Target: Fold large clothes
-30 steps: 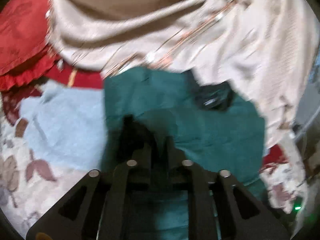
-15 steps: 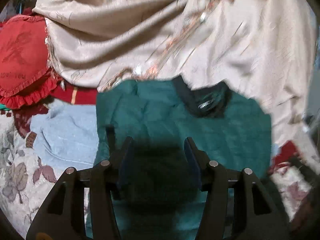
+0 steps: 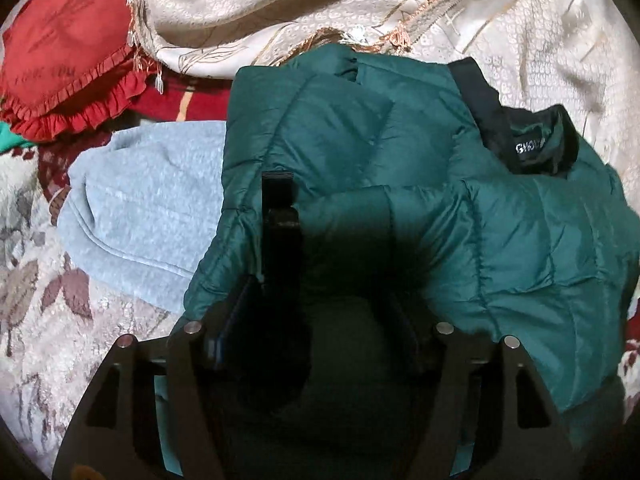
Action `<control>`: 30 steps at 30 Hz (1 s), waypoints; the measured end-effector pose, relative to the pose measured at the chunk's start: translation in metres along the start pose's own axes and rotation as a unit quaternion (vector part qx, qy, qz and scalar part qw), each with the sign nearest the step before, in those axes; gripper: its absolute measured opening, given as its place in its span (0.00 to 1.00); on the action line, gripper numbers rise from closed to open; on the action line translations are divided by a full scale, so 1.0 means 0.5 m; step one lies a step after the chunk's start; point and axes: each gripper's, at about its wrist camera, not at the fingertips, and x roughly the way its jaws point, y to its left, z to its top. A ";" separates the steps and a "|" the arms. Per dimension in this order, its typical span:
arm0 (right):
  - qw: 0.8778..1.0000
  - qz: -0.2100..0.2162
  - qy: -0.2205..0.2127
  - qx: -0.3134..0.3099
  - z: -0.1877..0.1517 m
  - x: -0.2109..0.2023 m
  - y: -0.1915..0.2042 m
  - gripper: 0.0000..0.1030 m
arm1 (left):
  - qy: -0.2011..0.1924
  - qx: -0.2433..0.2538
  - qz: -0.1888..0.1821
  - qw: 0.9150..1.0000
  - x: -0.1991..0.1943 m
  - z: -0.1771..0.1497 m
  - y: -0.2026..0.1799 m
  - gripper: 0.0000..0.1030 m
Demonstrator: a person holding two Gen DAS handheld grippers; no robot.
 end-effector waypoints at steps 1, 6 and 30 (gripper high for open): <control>1.000 -0.004 -0.002 0.007 0.012 0.012 -0.003 0.57 | -0.001 0.001 0.001 1.000 0.001 -0.002 -0.001 0.64; 0.991 -0.056 0.118 0.022 -0.016 0.162 -0.041 0.58 | -0.003 0.000 -0.007 1.000 0.002 0.003 -0.001 0.74; 0.982 0.027 0.182 -0.032 -0.350 -0.348 -0.094 0.78 | 0.096 0.171 -0.102 0.975 -0.247 -0.155 0.272 0.77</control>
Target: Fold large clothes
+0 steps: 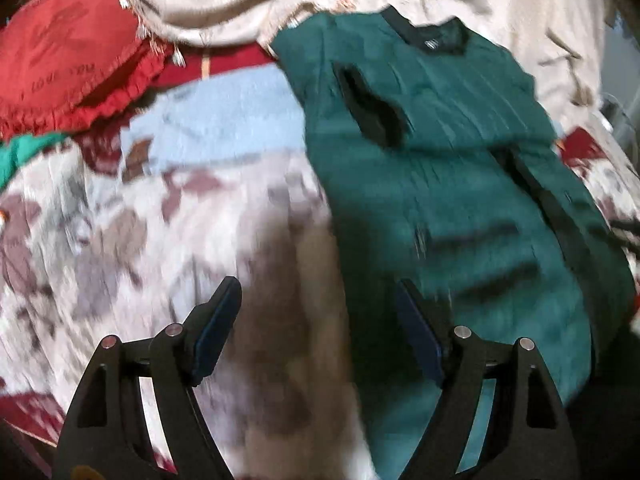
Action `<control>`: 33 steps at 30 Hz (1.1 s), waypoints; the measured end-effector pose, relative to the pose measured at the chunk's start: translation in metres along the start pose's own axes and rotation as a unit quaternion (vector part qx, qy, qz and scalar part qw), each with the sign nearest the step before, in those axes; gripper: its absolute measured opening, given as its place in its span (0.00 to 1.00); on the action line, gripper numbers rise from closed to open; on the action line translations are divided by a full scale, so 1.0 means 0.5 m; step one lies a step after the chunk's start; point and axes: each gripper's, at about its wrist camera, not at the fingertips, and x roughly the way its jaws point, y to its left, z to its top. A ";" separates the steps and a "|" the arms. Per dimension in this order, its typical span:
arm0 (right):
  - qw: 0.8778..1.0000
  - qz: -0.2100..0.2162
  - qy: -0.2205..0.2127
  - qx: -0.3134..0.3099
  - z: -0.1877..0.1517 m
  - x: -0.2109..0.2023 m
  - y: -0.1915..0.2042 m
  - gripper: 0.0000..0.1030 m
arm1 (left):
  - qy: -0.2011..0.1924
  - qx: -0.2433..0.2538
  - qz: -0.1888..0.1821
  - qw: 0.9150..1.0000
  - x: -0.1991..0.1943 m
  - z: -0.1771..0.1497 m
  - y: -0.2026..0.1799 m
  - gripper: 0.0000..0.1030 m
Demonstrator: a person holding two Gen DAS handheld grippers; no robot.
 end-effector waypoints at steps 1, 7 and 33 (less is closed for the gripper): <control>1.000 -0.006 -0.012 0.012 -0.018 -0.011 -0.010 0.82 | 0.004 -0.009 -0.025 1.000 -0.001 -0.030 0.004 0.77; 0.996 0.034 -0.017 0.082 -0.106 0.007 -0.065 0.88 | -0.023 -0.029 -0.073 0.997 -0.015 -0.127 -0.042 0.81; 0.977 0.186 -0.101 0.021 -0.128 0.002 -0.019 0.36 | -0.033 -0.057 -0.179 0.982 0.013 -0.142 -0.085 0.53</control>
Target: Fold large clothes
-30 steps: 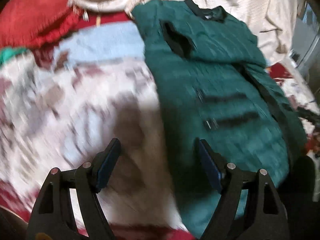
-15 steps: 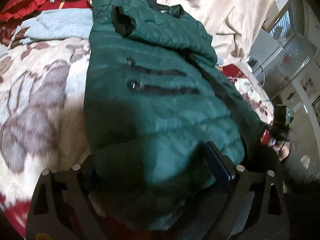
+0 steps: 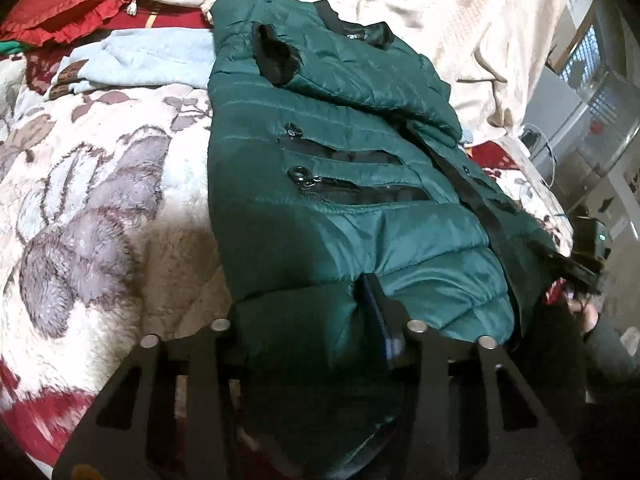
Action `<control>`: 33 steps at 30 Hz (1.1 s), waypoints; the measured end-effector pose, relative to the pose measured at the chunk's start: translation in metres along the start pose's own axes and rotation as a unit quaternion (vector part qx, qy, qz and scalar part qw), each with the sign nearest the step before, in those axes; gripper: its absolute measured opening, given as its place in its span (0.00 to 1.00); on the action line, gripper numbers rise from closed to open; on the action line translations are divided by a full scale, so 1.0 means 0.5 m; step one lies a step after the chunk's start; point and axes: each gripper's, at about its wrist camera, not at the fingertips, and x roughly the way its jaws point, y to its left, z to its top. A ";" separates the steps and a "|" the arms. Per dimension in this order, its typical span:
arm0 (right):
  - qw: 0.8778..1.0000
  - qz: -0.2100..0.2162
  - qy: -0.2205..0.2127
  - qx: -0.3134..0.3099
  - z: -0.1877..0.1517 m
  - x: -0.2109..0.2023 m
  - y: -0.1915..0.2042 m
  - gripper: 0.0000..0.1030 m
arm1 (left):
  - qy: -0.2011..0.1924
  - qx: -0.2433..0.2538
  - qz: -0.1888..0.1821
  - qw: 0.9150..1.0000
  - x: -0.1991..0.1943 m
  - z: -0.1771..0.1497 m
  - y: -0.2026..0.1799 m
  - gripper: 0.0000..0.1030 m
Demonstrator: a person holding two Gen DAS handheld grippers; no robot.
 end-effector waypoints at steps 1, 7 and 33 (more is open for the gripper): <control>1.000 0.001 0.012 0.007 -0.002 0.012 -0.008 0.36 | -0.004 -0.004 -0.011 1.000 0.003 -0.001 -0.002 0.62; 0.992 0.038 0.041 0.109 -0.006 0.035 -0.062 0.37 | 0.019 0.004 -0.025 1.000 0.004 0.002 -0.006 0.68; 0.992 -0.033 -0.104 0.064 0.008 -0.268 0.161 0.20 | -0.083 -0.001 -0.025 0.996 -0.290 0.060 -0.069 0.17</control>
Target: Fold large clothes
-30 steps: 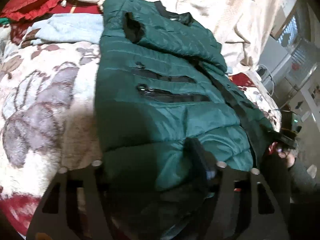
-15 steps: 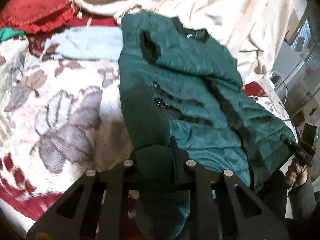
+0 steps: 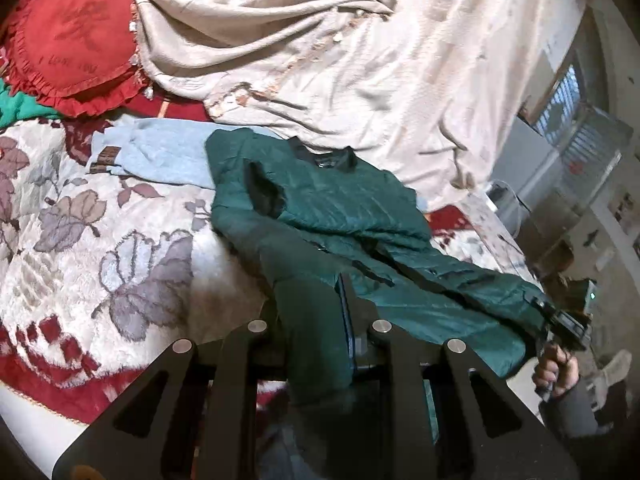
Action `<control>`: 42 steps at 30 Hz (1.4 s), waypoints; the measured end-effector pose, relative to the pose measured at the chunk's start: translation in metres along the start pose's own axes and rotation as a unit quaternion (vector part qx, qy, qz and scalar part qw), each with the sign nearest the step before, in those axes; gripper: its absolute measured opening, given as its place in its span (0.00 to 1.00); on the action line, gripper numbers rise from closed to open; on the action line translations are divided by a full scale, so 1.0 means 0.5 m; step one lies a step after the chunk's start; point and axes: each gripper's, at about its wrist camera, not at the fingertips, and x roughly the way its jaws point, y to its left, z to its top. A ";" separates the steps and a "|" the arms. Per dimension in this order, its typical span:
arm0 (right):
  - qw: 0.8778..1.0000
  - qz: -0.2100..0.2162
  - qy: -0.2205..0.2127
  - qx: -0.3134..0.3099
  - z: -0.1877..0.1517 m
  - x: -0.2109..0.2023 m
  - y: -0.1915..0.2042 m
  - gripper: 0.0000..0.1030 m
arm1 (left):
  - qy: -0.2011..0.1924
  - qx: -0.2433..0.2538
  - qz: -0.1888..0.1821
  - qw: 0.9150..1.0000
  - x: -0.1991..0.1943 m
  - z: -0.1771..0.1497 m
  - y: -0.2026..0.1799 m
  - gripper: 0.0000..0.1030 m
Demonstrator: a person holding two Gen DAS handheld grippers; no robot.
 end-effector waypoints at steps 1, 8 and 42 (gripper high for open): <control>1.000 0.000 0.008 0.007 -0.013 0.002 -0.004 0.20 | 0.004 0.005 0.000 1.000 -0.001 -0.008 -0.003 0.17; 0.996 -0.024 0.081 0.023 -0.111 0.045 -0.028 0.21 | 0.077 0.025 0.048 0.996 0.055 -0.132 0.021 0.28; 0.990 -0.092 0.030 -0.101 -0.109 0.006 0.084 0.20 | 0.002 0.025 0.194 0.981 -0.011 -0.160 -0.027 0.14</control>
